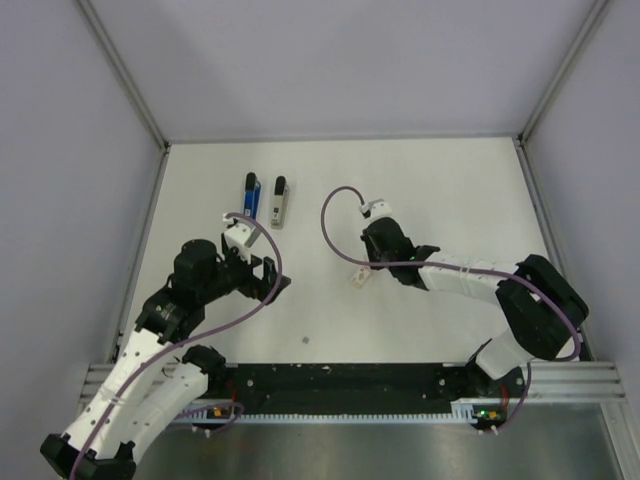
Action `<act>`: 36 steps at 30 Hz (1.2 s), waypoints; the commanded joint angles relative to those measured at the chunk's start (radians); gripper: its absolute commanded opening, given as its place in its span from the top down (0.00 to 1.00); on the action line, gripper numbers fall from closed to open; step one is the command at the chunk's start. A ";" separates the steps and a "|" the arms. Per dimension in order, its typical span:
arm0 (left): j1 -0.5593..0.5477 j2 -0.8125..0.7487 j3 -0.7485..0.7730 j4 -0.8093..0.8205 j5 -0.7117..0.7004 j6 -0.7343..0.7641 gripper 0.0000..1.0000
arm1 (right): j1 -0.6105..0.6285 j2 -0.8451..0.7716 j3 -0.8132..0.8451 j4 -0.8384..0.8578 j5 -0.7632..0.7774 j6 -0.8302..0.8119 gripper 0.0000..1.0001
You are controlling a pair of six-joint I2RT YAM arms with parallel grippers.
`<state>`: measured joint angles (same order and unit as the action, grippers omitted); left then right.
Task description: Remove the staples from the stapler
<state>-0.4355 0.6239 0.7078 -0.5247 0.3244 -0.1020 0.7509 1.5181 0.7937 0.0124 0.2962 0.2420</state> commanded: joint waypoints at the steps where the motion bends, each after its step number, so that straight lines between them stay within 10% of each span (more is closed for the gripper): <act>1: 0.003 -0.004 -0.007 0.029 0.011 0.005 0.02 | -0.015 0.017 0.048 0.028 0.060 0.072 0.92; 36: 0.003 0.003 -0.008 0.029 0.016 0.004 0.02 | -0.016 0.070 0.033 -0.006 0.043 0.191 0.92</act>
<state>-0.4355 0.6327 0.7040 -0.5251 0.3252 -0.1024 0.7433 1.5978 0.8135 -0.0090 0.3416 0.4129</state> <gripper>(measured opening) 0.985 0.144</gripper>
